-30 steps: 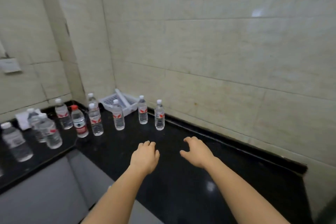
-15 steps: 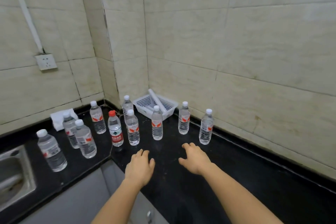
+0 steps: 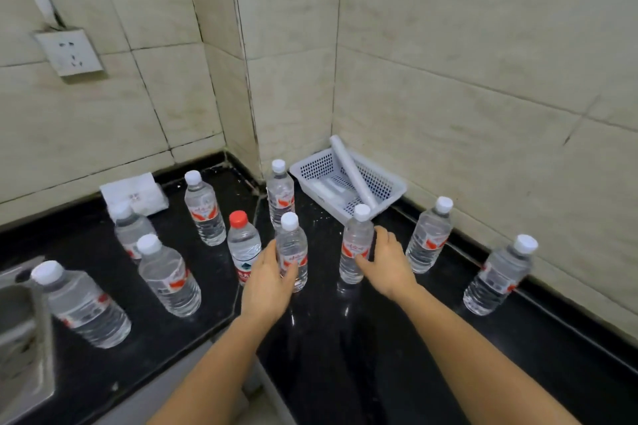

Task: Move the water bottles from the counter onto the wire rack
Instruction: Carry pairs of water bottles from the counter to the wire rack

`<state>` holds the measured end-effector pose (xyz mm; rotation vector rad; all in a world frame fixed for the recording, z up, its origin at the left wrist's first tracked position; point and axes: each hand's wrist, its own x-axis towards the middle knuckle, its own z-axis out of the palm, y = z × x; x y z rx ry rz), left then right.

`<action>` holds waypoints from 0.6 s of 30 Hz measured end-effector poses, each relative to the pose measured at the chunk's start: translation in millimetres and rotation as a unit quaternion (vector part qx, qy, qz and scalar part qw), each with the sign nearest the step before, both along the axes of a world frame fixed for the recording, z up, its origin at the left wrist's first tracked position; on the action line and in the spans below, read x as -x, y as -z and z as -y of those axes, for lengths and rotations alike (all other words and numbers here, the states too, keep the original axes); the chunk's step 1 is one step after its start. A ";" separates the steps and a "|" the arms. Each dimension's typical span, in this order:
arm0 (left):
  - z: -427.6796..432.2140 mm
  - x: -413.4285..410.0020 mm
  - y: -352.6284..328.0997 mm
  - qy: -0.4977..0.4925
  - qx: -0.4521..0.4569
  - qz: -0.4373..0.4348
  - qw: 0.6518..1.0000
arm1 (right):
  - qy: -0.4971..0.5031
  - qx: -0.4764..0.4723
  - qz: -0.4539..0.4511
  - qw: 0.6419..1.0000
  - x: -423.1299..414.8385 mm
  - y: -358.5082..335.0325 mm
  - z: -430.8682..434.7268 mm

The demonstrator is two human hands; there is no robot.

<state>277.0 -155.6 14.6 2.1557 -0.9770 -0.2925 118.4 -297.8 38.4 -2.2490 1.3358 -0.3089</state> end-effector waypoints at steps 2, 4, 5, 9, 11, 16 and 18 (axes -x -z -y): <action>12.4 -8.6 1.2 -0.018 0.027 -0.018 0.999 | 0.009 -0.008 0.055 0.998 -9.7 0.4 14.9; 24.2 -16.1 2.8 -0.009 0.046 -0.026 0.999 | -0.001 -0.026 0.104 0.994 -17.5 -0.8 26.7; 29.2 -19.3 3.3 -0.002 0.056 -0.031 0.998 | -0.006 -0.034 0.120 0.992 -21.3 -0.8 31.5; 42.8 -29.1 5.9 0.008 0.084 -0.043 0.996 | 0.022 -0.089 0.182 0.979 -33.4 4.0 43.7; 46.9 -32.1 7.2 0.004 0.094 -0.074 0.993 | 0.048 -0.121 0.222 0.966 -35.0 6.9 44.8; 41.8 -26.9 9.5 0.002 0.110 -0.111 0.988 | 0.057 -0.119 0.267 0.955 -28.0 16.6 30.8; 35.0 -22.3 8.6 0.011 0.107 -0.071 0.992 | 0.062 -0.088 0.272 0.956 -22.7 20.4 20.7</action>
